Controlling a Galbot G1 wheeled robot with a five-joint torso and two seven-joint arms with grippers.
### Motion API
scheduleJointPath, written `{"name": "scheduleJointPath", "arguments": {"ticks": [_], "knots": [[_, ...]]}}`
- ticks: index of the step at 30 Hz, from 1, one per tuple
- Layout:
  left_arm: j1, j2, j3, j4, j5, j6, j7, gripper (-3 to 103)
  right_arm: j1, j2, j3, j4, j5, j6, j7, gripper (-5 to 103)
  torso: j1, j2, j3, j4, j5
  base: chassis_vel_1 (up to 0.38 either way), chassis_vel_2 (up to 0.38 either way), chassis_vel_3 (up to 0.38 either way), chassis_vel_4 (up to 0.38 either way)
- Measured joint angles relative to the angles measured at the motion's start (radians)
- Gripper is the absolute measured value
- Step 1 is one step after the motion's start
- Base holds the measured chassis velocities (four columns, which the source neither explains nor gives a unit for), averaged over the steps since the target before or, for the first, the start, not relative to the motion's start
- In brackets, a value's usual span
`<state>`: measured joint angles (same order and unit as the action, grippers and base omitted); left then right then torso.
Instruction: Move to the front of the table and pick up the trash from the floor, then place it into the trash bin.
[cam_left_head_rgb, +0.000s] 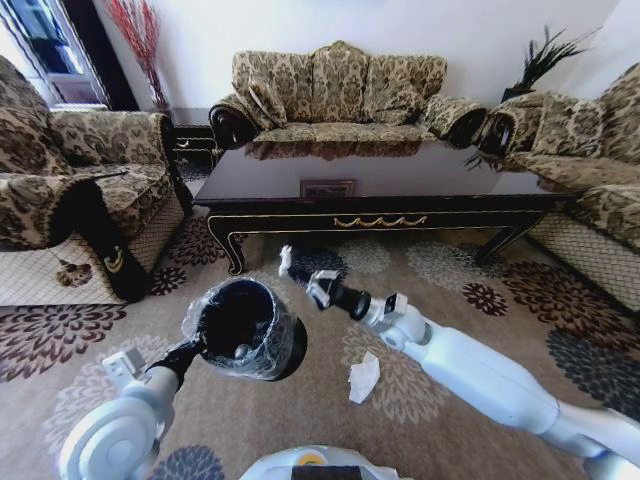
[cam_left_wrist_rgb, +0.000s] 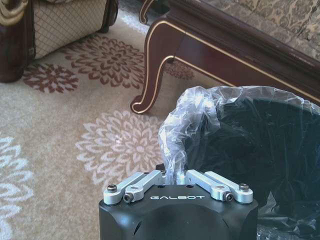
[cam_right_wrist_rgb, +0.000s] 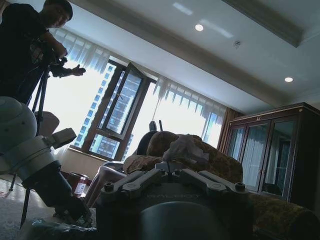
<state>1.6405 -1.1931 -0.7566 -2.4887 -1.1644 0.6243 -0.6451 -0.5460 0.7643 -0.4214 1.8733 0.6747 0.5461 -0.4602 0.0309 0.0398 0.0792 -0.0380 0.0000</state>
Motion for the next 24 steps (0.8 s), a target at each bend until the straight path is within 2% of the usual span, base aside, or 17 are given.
{"name": "scheduleJointPath", "arguments": {"ticks": [17, 24], "knots": [[-0.031, -0.005, 0.017, 0.026, 0.000, 0.002, 0.002, 3, 0.077, 0.038, -0.120, -0.049, -0.222, 0.058, -0.077, 0, 0.000, 0.000, 0.000, -0.0001, -0.0001, 0.000, 0.000, 0.000, 0.000], [-0.036, -0.003, 0.018, 0.030, -0.001, 0.002, 0.005, 3, 0.080, 0.058, -0.139, -0.076, -0.246, 0.064, -0.083, 0, 0.000, 0.000, 0.000, -0.0001, 0.0000, 0.000, 0.000, 0.000, 0.000]]}}
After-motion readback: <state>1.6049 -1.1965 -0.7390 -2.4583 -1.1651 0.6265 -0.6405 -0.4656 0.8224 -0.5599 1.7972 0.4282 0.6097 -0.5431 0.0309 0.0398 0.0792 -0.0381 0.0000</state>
